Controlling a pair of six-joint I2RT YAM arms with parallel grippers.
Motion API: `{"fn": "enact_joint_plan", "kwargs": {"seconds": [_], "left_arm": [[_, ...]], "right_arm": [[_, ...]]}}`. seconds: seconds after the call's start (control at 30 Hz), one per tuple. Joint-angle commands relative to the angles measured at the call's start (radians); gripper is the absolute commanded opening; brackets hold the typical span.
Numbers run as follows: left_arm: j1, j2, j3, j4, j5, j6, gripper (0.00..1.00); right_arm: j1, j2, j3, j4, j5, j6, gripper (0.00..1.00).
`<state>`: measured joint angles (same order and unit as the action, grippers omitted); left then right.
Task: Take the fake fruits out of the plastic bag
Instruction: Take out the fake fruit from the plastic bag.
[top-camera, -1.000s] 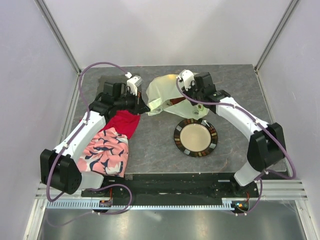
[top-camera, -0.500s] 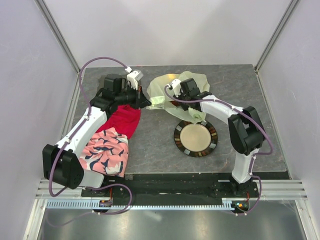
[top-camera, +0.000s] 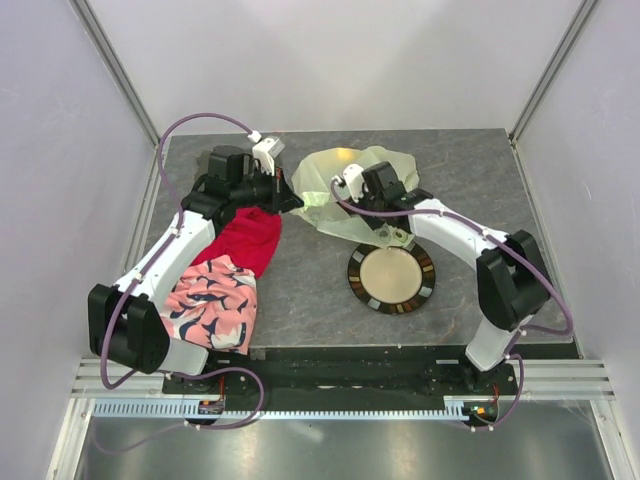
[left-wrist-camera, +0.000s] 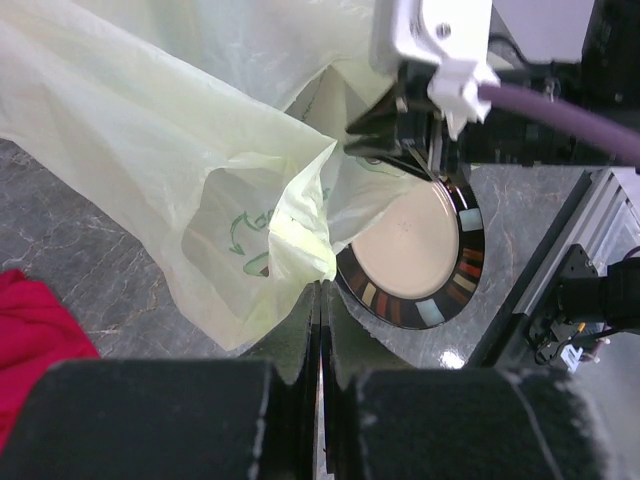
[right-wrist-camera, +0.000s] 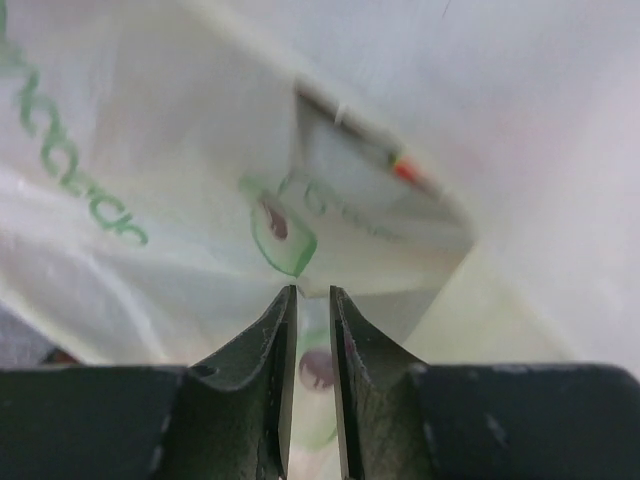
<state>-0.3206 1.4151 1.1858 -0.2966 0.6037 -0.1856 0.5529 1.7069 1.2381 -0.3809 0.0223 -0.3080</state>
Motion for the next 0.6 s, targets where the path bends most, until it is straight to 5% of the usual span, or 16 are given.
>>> {"fn": "enact_joint_plan", "kwargs": {"seconds": [0.0, 0.1, 0.23, 0.57], "left_arm": [[0.005, 0.011, 0.043, 0.04, 0.008, -0.02, 0.02], [0.005, 0.015, 0.057, 0.04, 0.01, -0.014, 0.02], [0.006, 0.025, 0.07, 0.042, 0.024, -0.008, 0.02], [0.005, 0.035, 0.072, 0.048, 0.048, -0.012, 0.02]], "right_arm": [[-0.002, 0.104, 0.178, 0.037, 0.001, -0.026, 0.27], [-0.002, 0.183, 0.263, 0.017, 0.033, -0.029, 0.32], [-0.019, 0.269, 0.392, -0.021, 0.091, 0.048, 0.67], [-0.053, 0.362, 0.498, -0.118, 0.007, 0.259, 0.82]]}}
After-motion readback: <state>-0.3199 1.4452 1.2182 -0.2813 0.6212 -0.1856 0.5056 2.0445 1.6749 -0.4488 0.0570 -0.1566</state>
